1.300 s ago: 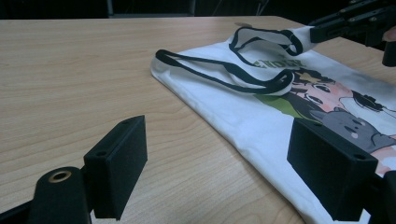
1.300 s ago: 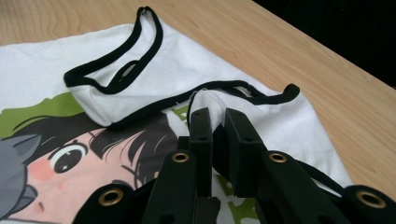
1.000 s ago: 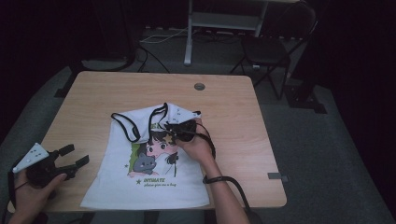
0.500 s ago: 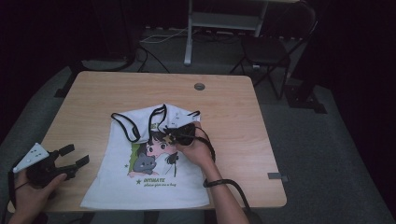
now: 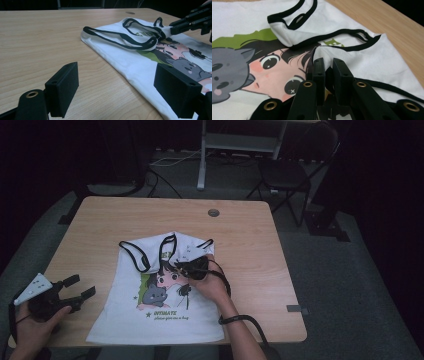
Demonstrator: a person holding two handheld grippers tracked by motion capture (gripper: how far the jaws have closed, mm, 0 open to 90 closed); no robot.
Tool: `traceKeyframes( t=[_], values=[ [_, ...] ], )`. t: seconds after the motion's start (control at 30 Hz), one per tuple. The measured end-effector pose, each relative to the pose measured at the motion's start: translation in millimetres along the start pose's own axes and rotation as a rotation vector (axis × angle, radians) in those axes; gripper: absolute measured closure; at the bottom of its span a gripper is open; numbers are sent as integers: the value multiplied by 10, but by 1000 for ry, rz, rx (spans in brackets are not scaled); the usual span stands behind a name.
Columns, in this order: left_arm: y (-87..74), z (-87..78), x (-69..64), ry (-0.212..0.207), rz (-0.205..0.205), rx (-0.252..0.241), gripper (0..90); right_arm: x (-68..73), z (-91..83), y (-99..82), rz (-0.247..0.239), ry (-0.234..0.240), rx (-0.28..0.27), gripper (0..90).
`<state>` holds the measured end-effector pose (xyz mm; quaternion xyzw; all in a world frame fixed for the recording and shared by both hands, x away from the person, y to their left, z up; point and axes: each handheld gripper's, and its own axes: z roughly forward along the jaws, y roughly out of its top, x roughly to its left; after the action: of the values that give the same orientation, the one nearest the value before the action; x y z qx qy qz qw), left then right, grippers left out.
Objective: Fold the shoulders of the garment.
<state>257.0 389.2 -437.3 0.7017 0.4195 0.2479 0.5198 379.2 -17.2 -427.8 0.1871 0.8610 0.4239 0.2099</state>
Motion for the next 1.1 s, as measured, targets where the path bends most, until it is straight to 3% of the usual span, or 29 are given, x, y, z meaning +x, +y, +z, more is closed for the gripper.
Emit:
traceKeyframes(
  t=[1.1],
  values=[
    [0,2,-2,2,2,1,198,104,-93,-94,-41,69,39,814]
  ],
)
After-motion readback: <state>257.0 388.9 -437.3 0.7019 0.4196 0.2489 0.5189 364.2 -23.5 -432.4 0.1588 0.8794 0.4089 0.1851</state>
